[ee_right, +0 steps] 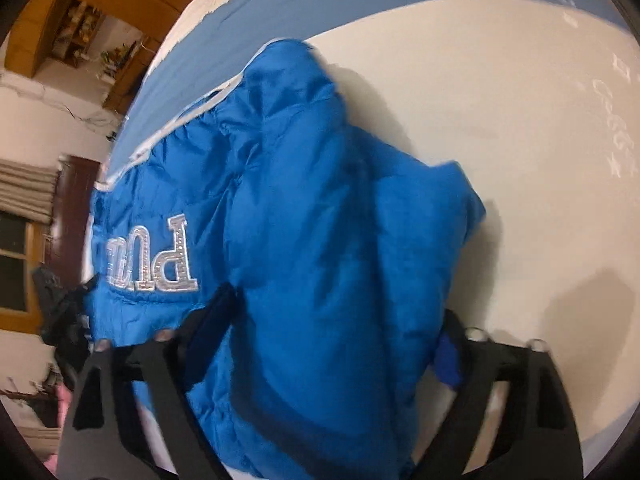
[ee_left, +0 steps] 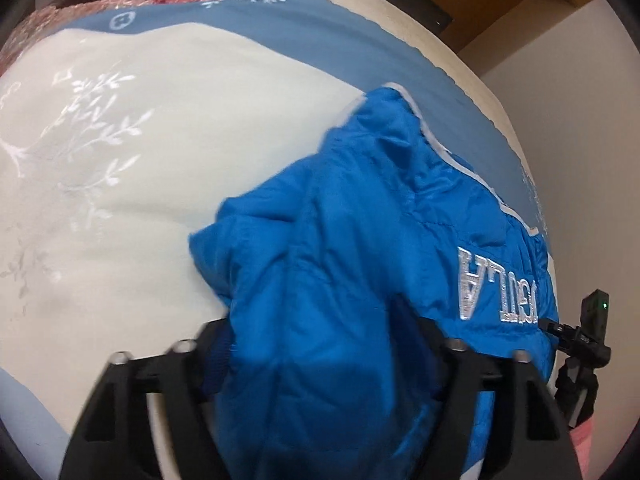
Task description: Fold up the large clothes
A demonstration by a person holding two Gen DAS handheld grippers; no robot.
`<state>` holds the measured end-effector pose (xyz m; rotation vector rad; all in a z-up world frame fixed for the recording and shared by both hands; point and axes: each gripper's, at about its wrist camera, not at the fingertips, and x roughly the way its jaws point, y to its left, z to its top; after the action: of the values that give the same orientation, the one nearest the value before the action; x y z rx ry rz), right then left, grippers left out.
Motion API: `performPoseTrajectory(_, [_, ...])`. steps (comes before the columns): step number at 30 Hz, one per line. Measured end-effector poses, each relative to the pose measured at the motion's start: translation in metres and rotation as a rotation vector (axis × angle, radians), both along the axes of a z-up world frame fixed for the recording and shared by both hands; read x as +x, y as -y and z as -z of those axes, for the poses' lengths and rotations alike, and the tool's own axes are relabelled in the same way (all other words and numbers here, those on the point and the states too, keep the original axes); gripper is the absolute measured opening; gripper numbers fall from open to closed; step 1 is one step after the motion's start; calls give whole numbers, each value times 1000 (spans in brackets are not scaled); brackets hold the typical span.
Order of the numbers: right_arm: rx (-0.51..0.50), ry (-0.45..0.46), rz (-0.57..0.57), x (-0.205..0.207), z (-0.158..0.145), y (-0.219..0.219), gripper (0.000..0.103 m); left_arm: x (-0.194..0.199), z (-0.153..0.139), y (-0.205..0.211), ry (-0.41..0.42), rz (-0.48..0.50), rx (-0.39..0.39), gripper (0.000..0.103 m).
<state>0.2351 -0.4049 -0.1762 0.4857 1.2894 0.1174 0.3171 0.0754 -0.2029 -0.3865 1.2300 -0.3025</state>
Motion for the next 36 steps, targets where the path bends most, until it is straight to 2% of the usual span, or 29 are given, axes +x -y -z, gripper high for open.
performPoseTrajectory(1, [-5, 9, -13, 0, -2, -4, 63, -1, -2, 1, 3, -1, 2, 45])
performPoseTrajectory(3, [24, 25, -7, 0, -8, -5, 39, -4, -9, 6, 14, -7, 21, 31])
performPoseTrajectory(4, [32, 37, -8, -4, -13, -5, 34, -5, -12, 6, 20, -12, 24, 24])
performPoseTrajectory(6, [66, 66, -4, -11, -23, -1, 25, -11, -21, 8, 39, -24, 31, 18])
performPoseTrajectory(11, [155, 126, 11, -40, -59, 5, 21, -31, -59, 5, 90, -23, 8, 13])
performPoseTrajectory(15, [150, 148, -25, -73, -89, -3, 20, -59, -92, 7, 126, 28, 18, 13])
performPoseTrajectory(21, [131, 153, -80, -154, -121, -20, 20, -113, -116, -3, 139, 81, 13, 13])
performPoseTrajectory(26, [139, 133, -82, -202, -119, -29, 20, -161, -115, -22, 133, 93, 27, 13])
performPoseTrajectory(30, [156, 98, -59, -231, -105, -35, 20, -188, -108, -29, 128, 102, 47, 13])
performPoseTrajectory(36, [142, 38, -33, -235, -75, -43, 20, -202, -65, -36, 70, 95, 88, 14])
